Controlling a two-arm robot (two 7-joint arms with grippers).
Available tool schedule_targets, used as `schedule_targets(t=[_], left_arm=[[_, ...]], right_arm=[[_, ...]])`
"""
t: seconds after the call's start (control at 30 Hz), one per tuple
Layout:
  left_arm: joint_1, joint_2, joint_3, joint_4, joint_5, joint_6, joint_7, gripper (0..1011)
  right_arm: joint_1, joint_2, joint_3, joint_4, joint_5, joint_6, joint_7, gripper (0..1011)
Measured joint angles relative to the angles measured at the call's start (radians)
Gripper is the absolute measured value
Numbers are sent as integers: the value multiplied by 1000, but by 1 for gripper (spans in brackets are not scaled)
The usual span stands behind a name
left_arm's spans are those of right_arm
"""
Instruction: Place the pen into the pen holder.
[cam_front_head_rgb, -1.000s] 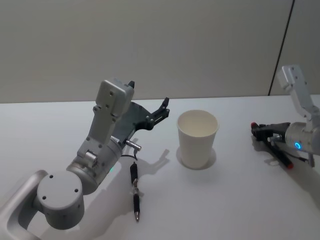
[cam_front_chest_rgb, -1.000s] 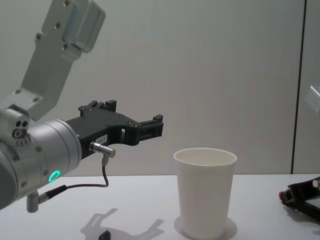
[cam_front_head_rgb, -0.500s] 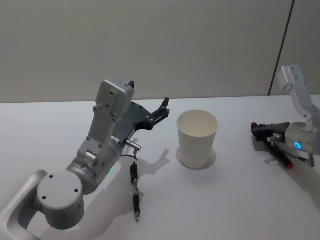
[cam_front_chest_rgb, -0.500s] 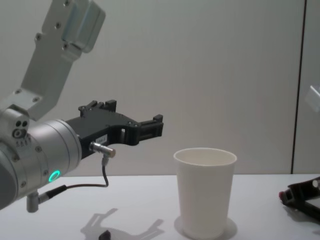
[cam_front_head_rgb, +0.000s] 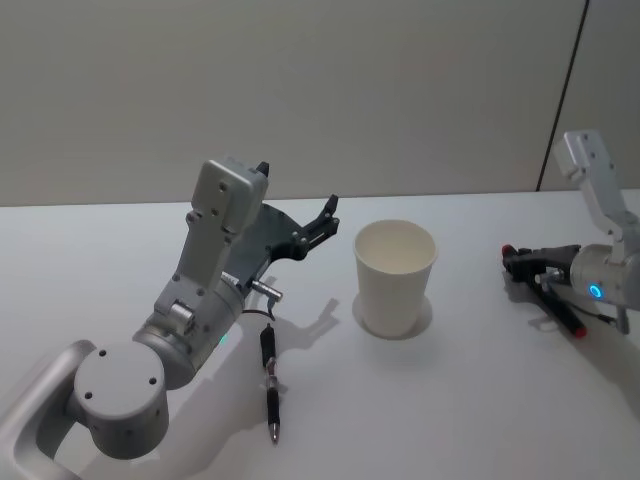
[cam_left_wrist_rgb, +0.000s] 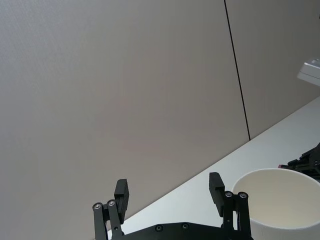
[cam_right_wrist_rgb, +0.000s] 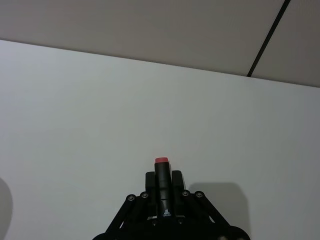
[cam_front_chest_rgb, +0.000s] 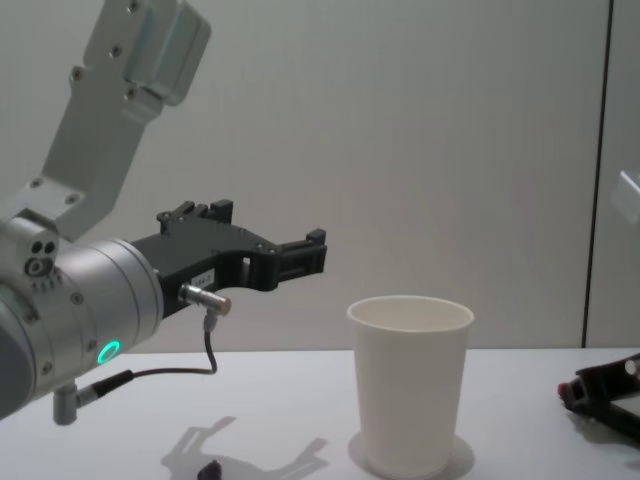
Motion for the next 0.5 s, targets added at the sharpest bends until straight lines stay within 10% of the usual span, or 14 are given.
schedule_targets(t=[0.5], left_arm=[[0,0,0,0,0,0,0,1001]], right_arm=[[0,0,0,0,0,0,0,182]])
